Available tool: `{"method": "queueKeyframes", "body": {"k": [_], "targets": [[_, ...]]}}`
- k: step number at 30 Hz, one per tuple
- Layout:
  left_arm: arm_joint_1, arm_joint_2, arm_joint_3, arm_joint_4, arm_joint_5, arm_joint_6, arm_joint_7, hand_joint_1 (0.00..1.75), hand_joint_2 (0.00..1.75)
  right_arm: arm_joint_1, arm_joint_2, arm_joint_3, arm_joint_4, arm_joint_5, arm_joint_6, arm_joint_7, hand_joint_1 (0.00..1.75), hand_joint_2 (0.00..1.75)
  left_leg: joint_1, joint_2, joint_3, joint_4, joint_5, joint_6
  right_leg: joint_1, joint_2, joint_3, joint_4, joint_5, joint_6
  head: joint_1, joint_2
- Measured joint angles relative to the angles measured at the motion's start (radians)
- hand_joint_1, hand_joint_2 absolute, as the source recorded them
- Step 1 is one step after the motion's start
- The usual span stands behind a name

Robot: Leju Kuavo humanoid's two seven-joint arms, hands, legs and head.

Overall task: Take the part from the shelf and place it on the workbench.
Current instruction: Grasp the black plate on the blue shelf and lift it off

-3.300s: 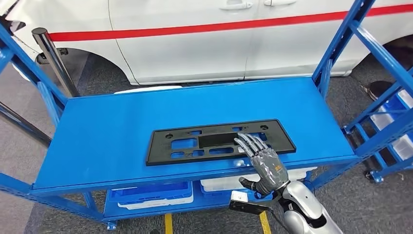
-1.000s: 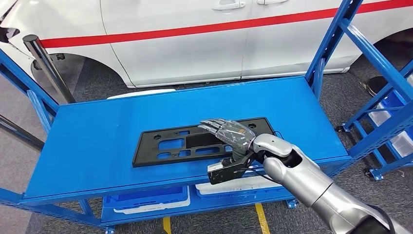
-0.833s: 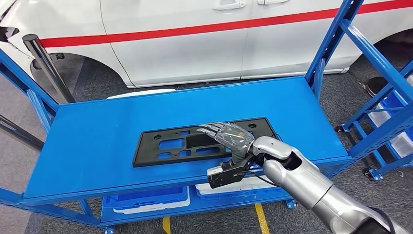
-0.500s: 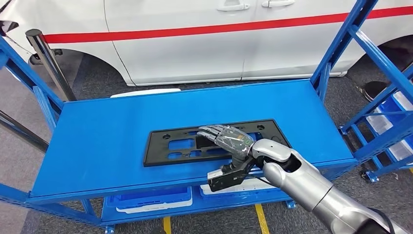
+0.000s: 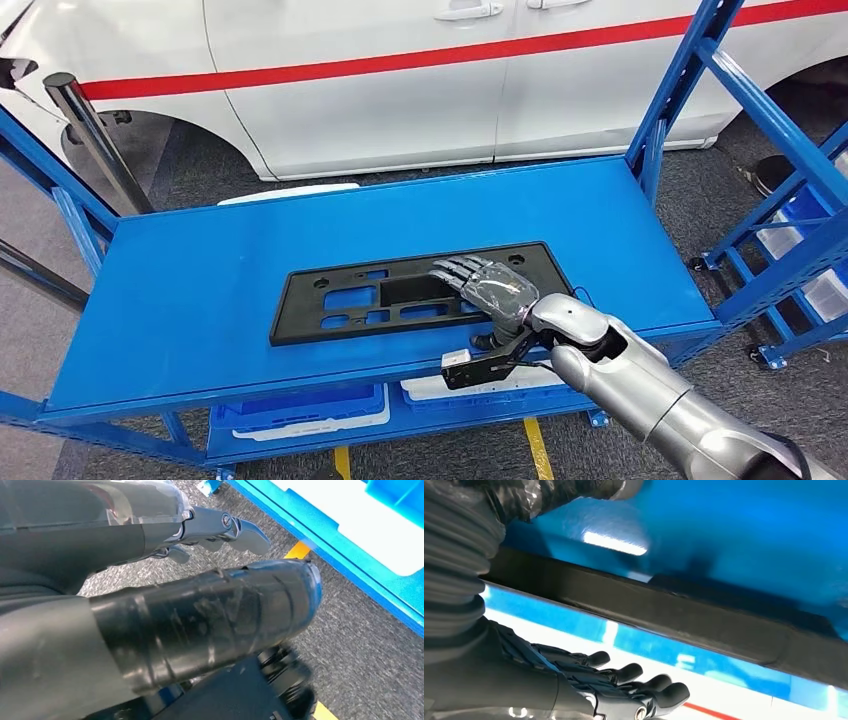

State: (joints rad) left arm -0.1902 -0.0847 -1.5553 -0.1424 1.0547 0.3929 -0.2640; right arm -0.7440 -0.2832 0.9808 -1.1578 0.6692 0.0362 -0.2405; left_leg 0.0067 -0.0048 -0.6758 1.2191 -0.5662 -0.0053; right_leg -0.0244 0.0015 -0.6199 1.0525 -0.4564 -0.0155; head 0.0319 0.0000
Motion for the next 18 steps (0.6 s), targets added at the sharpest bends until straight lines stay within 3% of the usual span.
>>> {"method": "queueKeyframes", "body": {"k": [2, 3, 5, 7, 9, 12, 14, 16, 17, 18], "targets": [[0.002, 0.000, 0.000, 0.000, 0.001, 0.000, 0.000, 0.00, 0.00, 0.003, 0.002, -0.002, 0.017, 0.019, -0.014, 0.004, 0.00, 1.75, 0.002, 0.000, -0.042, 0.083, -0.018, -0.002, 0.002, 0.000, 0.002, 0.000, -0.001, -0.001, 0.000, 0.000], [0.004, 0.000, 0.000, 0.000, 0.001, 0.000, 0.000, 0.00, 0.00, 0.004, 0.002, -0.003, 0.023, 0.025, -0.018, 0.004, 0.00, 1.75, 0.002, 0.000, -0.037, 0.072, 0.000, 0.000, 0.002, 0.000, 0.004, 0.000, -0.001, -0.002, 0.000, 0.000], [0.003, 0.000, 0.000, 0.000, 0.001, 0.000, 0.000, 0.00, 0.00, 0.004, 0.005, -0.005, 0.030, 0.031, -0.022, 0.004, 0.00, 1.75, 0.000, 0.000, 0.020, -0.046, 0.069, 0.010, 0.004, 0.002, 0.009, -0.001, -0.003, -0.002, 0.000, 0.000], [0.001, 0.000, 0.000, 0.000, 0.001, 0.000, -0.001, 0.00, 0.00, 0.004, 0.008, -0.007, 0.037, 0.043, -0.030, 0.009, 0.00, 1.75, -0.006, 0.001, 0.076, -0.161, 0.107, 0.023, 0.006, 0.003, 0.012, -0.001, -0.003, 0.004, 0.000, 0.000], [0.000, 0.000, 0.000, 0.000, 0.001, 0.000, -0.001, 0.00, 0.00, 0.004, 0.008, -0.010, 0.043, 0.072, -0.051, 0.025, 0.00, 1.75, -0.011, 0.000, 0.091, -0.194, 0.107, 0.030, 0.007, 0.003, 0.012, -0.005, -0.001, 0.014, 0.000, 0.000], [0.001, 0.000, 0.000, 0.000, 0.001, 0.000, -0.001, 0.00, 0.00, 0.011, 0.009, -0.014, 0.053, 0.156, -0.107, 0.068, 0.00, 1.75, -0.006, 0.002, 0.102, -0.218, 0.123, 0.042, 0.006, 0.002, 0.014, -0.002, -0.009, 0.030, 0.001, 0.000], [0.000, 0.000, 0.000, 0.000, 0.001, 0.000, 0.000, 0.00, 0.00, 0.022, 0.009, -0.017, 0.063, 0.220, -0.151, 0.097, 0.00, 1.75, -0.002, 0.004, 0.107, -0.232, 0.133, 0.051, 0.005, 0.001, -0.019, 0.072, -0.058, 0.036, 0.002, 0.000], [0.001, 0.000, 0.000, 0.000, 0.001, -0.001, 0.000, 0.00, 0.00, 0.036, 0.010, -0.024, 0.072, 0.278, -0.188, 0.120, 0.00, 1.75, -0.004, 0.003, 0.102, -0.230, 0.134, 0.055, 0.005, 0.001, -0.079, 0.197, -0.115, 0.039, 0.002, 0.000], [0.003, 0.000, 0.000, 0.000, 0.000, -0.002, 0.001, 0.00, 0.00, 0.044, 0.010, -0.029, 0.076, 0.307, -0.203, 0.129, 0.00, 1.75, -0.005, 0.003, 0.101, -0.229, 0.134, 0.055, 0.004, 0.001, -0.099, 0.238, -0.125, 0.041, 0.002, 0.000], [0.004, 0.000, 0.000, 0.000, 0.000, -0.002, 0.002, 0.00, 0.00, 0.051, 0.012, -0.035, 0.081, 0.339, -0.215, 0.136, 0.00, 1.75, -0.005, 0.003, 0.101, -0.227, 0.133, 0.055, 0.004, 0.001, -0.100, 0.242, -0.114, 0.042, 0.002, 0.000]]}}
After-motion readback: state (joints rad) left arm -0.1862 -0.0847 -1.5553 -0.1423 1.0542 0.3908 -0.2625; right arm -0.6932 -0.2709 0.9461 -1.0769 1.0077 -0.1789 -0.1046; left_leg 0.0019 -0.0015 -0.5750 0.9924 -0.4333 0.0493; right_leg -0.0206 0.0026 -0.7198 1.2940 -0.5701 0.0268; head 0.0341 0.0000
